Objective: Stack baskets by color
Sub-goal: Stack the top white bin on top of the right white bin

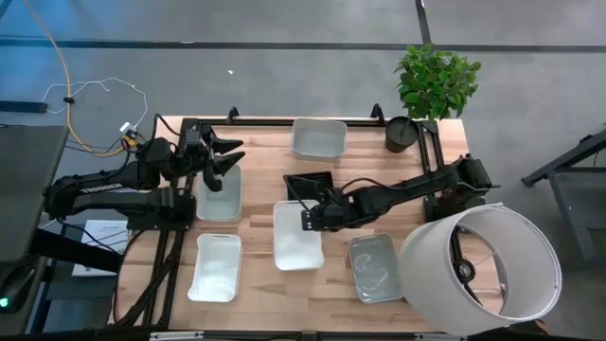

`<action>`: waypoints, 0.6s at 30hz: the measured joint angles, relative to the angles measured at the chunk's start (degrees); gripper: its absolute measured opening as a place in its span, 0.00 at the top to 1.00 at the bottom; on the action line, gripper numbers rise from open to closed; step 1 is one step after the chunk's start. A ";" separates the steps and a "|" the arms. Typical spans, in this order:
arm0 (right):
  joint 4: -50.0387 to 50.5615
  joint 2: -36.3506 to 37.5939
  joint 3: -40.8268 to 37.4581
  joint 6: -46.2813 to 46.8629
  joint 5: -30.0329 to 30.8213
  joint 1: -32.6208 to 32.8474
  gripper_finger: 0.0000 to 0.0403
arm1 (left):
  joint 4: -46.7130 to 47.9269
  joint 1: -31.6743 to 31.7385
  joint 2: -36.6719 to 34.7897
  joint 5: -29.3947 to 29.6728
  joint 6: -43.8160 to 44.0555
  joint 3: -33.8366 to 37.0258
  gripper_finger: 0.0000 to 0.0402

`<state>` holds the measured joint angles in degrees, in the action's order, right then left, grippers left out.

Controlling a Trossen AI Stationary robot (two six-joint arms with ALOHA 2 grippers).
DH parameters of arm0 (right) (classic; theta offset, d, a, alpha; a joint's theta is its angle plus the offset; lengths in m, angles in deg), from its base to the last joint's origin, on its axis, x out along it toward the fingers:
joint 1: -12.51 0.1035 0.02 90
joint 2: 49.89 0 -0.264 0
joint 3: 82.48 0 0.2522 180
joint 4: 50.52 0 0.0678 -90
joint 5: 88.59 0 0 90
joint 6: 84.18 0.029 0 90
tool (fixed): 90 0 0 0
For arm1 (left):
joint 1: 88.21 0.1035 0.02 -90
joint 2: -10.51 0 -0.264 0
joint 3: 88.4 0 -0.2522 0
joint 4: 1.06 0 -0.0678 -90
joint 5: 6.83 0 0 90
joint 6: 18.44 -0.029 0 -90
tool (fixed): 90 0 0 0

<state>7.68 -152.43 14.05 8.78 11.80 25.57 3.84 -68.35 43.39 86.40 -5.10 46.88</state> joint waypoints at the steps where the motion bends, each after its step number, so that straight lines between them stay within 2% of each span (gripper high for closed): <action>1: 0.63 -0.11 0.00 0.11 0.02 0.03 1.00 | 0.00 -0.02 -0.02 0.02 0.00 0.00 0.58; 18: 0.20 -0.25 -2.19 1.66 -1.15 0.07 1.00 | 0.02 0.01 -0.01 0.02 -0.02 0.00 0.58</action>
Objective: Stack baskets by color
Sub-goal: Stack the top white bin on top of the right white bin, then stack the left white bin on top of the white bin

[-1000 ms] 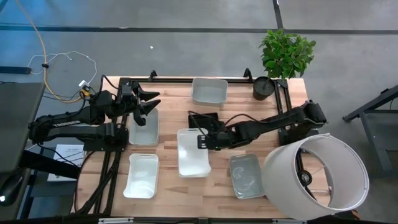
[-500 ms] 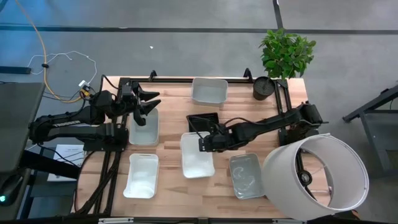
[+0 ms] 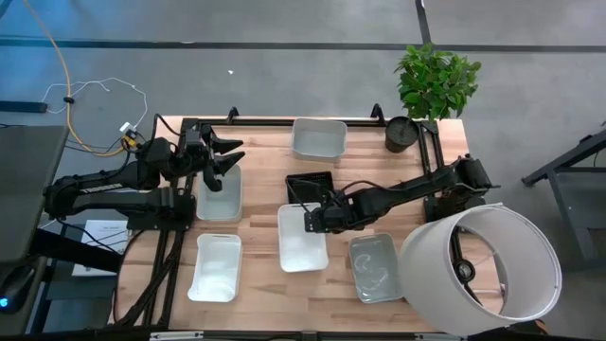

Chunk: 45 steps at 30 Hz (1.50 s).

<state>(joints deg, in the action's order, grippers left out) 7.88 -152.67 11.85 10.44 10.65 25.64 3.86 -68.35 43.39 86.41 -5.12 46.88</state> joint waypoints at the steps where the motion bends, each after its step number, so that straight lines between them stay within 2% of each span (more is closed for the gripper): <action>1: 0.00 0.00 -0.05 -0.03 0.21 0.00 1.00 | 0.00 -0.02 -0.01 0.00 0.01 0.00 0.58; 11: -1.05 0.00 -0.06 -0.78 0.84 0.00 0.98 | 0.00 0.00 0.00 0.00 0.00 0.00 0.58; 14: -0.79 0.00 -0.06 -1.88 0.03 0.00 0.89 | 0.00 0.00 0.00 -0.01 0.00 0.00 0.58; 19: -0.75 0.29 -0.06 -3.71 -0.54 -0.29 0.66 | 0.00 0.00 -0.02 0.00 0.00 0.00 0.58; 23: 0.03 2.72 -0.06 -10.18 -1.27 -1.16 0.49 | 0.00 -0.01 -0.01 0.00 0.00 0.00 0.58; 27: 5.49 5.70 -0.06 -16.68 -0.43 -2.00 0.38 | 0.00 -0.02 0.00 0.00 0.00 0.00 0.58; 31: 11.25 8.28 -0.06 -27.01 -1.21 -2.58 0.33 | -0.02 0.00 -0.02 -0.57 0.50 0.00 0.58; 35: 19.33 10.20 -0.70 -38.70 -1.80 -2.64 0.33 | -0.02 0.00 -0.01 -4.79 4.77 0.00 0.58; 40: 17.75 19.18 -13.10 -43.10 -6.55 -2.64 0.33 | -0.08 -0.04 -0.02 -6.88 6.01 0.00 0.58; 43: 9.98 28.35 -22.81 -40.59 -7.68 -2.58 0.33 | -0.93 -0.02 0.01 -6.88 6.03 0.00 0.58; 45: 1.55 35.15 -28.47 -38.71 -5.43 -2.63 0.33 | -2.07 -0.02 -0.02 -6.88 6.02 0.00 0.58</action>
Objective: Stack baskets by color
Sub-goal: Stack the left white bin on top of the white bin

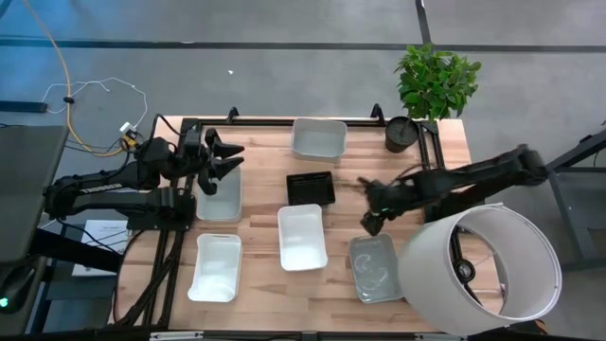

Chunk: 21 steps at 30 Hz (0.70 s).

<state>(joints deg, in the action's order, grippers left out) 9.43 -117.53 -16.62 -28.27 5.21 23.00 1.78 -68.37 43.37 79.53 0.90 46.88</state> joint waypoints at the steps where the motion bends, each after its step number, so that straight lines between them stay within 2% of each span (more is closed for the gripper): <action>1: -5.16 3.34 -2.58 0.41 2.05 -0.01 0.33 | -0.33 0.00 -0.01 0.00 0.00 0.00 0.58; 5: -28.28 14.22 -11.82 -6.17 13.60 -0.01 0.33 | -0.44 0.00 0.00 0.34 0.01 0.00 0.58; 9: -45.83 20.41 -18.24 -20.28 23.24 -0.01 0.33 | -0.42 0.00 0.00 1.35 0.01 0.00 0.58; 13: -49.54 23.20 -20.20 -33.10 25.96 -0.01 0.33 | -0.44 0.00 0.00 1.51 0.17 0.00 0.58; 21: -51.16 23.93 -20.20 -33.49 25.27 -0.01 0.33 | -0.44 0.02 0.00 4.31 0.03 0.00 0.58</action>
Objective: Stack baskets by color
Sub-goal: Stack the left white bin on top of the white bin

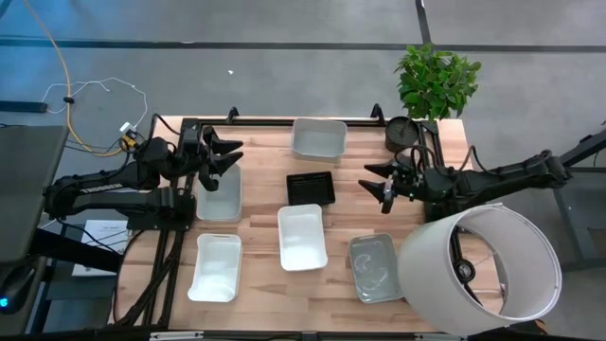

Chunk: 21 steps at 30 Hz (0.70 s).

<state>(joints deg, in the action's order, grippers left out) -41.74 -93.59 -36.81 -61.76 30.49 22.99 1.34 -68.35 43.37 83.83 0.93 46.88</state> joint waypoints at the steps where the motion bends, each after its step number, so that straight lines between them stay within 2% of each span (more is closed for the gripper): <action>1: 0.00 0.00 0.00 -0.01 -0.10 0.00 0.33 | -0.02 0.00 0.00 -0.01 -0.01 0.00 0.58; 6: 0.00 -0.02 0.00 -3.24 -1.50 0.00 0.33 | 0.09 0.00 0.00 -0.63 -3.84 0.00 0.58; 9: -0.81 -0.17 0.00 -1.68 -3.06 0.00 0.33 | 0.63 0.00 0.00 -0.63 -7.16 0.00 0.58; 12: -6.13 -0.20 0.00 -2.15 -7.14 0.00 0.33 | 0.90 0.00 0.02 -0.66 -8.46 0.00 0.58; 16: -14.73 -1.21 0.06 -6.50 -13.59 0.00 0.33 | 0.87 0.00 0.02 -4.74 -5.68 0.00 0.58; 21: -17.09 -3.08 0.07 -8.99 -14.31 0.00 0.33 | 0.87 -0.02 0.02 -7.59 0.20 0.00 0.58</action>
<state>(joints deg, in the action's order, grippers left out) -58.83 -96.68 -36.75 -70.75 16.18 22.99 2.22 -68.37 43.39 76.24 1.13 46.88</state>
